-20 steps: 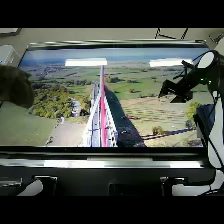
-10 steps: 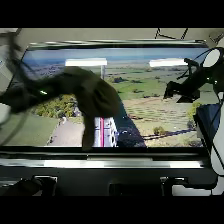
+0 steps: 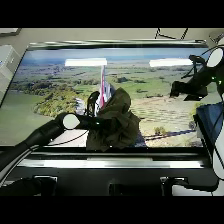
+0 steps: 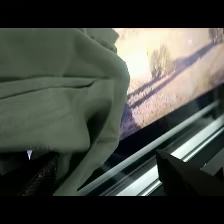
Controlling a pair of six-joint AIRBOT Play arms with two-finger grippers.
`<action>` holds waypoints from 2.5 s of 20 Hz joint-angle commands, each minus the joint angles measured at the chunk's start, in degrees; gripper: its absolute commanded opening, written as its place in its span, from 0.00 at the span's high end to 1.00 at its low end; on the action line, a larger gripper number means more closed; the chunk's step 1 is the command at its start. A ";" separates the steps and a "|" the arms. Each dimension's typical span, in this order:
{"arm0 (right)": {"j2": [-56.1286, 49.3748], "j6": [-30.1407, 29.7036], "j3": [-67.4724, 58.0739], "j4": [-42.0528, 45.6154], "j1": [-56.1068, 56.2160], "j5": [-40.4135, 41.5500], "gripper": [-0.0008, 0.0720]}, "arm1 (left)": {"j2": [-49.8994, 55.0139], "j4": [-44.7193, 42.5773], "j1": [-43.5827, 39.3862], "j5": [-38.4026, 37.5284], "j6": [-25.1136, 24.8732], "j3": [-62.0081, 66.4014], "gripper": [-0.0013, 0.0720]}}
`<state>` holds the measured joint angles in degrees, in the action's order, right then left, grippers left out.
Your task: Fold the clothes and pants, and hang the long-sleeved shirts on hangers.
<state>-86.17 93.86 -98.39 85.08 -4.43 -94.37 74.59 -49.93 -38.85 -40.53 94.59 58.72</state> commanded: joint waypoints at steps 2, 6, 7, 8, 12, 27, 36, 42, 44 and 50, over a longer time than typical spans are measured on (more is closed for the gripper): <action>0.07 -1.79 0.90 -10.34 0.04 -2.62 0.07 | -2.51 -12.17 11.69 -21.42 -5.29 9.29 0.02; 0.72 -4.72 10.93 -21.94 0.46 -0.92 0.03 | -5.64 -17.18 28.87 -36.20 -5.31 8.48 0.02; 0.70 -4.90 14.67 -21.75 1.14 0.83 0.03 | -5.64 -17.16 31.61 -38.27 -5.31 5.46 0.02; 0.70 -5.01 18.86 -22.16 1.97 3.10 0.03 | -5.64 -17.14 33.00 -39.08 -5.29 1.64 0.02; 0.68 -7.26 33.70 -24.02 6.10 11.26 0.03 | -5.64 -7.78 31.52 -32.59 -8.55 -18.43 0.02; -0.61 -7.15 42.91 -28.30 16.41 23.74 0.07 | -2.12 14.67 20.15 -6.40 -11.37 -29.22 0.95; 9.62 -6.34 25.90 -13.20 11.93 19.87 0.93 | -18.38 5.29 30.86 -6.93 -14.43 -10.62 0.96; 27.93 -9.27 -1.07 -0.11 8.98 27.85 0.93 | -31.10 5.29 36.92 3.50 -16.65 20.63 0.96; 33.35 -9.20 -1.36 -0.15 8.98 29.00 0.93 | -33.57 5.29 36.92 6.99 -16.65 24.13 0.96; 38.62 -9.05 -1.36 5.57 8.98 17.86 0.93 | -37.11 0.83 37.09 11.43 -16.63 24.33 0.96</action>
<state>-49.87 84.84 -99.07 86.70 4.60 -71.88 38.96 -45.34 -2.00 -31.42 78.06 81.78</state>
